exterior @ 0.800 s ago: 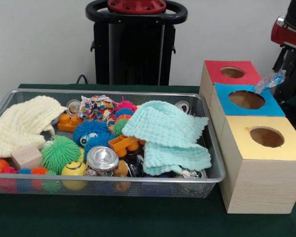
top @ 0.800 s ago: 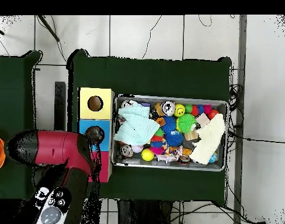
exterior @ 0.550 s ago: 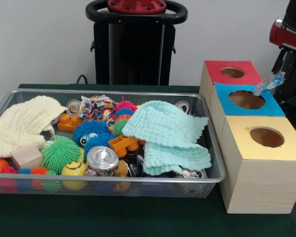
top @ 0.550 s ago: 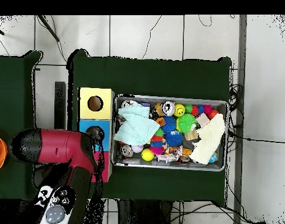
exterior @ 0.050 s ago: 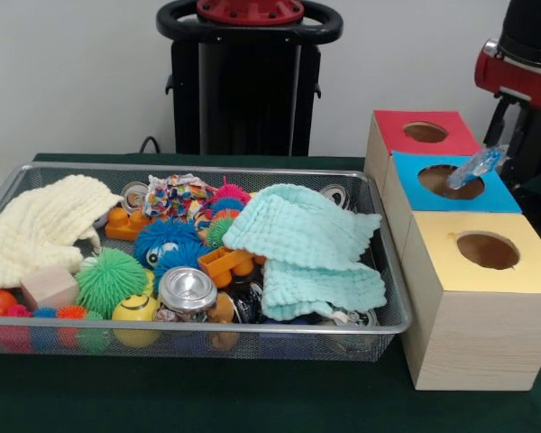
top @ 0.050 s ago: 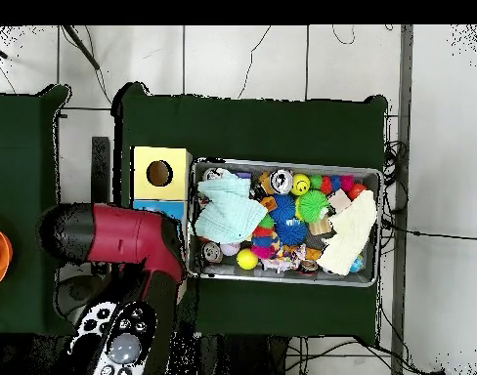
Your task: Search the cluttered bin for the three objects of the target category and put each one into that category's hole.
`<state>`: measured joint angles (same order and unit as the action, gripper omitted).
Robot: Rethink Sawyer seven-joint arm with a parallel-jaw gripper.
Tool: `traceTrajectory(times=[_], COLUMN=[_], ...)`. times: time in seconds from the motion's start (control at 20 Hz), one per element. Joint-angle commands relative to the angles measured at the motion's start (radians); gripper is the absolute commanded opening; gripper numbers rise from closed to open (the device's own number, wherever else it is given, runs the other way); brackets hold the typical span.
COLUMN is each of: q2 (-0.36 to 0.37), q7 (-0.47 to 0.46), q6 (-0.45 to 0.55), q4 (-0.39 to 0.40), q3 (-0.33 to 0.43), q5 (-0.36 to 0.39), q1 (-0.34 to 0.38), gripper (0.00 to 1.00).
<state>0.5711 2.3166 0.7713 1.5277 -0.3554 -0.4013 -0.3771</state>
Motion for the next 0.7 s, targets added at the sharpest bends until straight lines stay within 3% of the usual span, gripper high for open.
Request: traceTrajectory(times=[0.05, 0.35, 0.4, 0.7], q2=[0.025, 0.012, 0.007, 0.010], q7=[0.028, 0.065, 0.087, 0.103], q6=[-0.055, -0.050, -0.054, -0.061], q4=[0.115, 0.098, 0.093, 0.109], q3=[0.136, 0.109, 0.092, 0.077], q5=[0.002, 0.040, 0.047, 0.051], q1=[0.068, 0.051, 0.037, 0.016], gripper=[0.00, 0.00, 1.00, 1.00])
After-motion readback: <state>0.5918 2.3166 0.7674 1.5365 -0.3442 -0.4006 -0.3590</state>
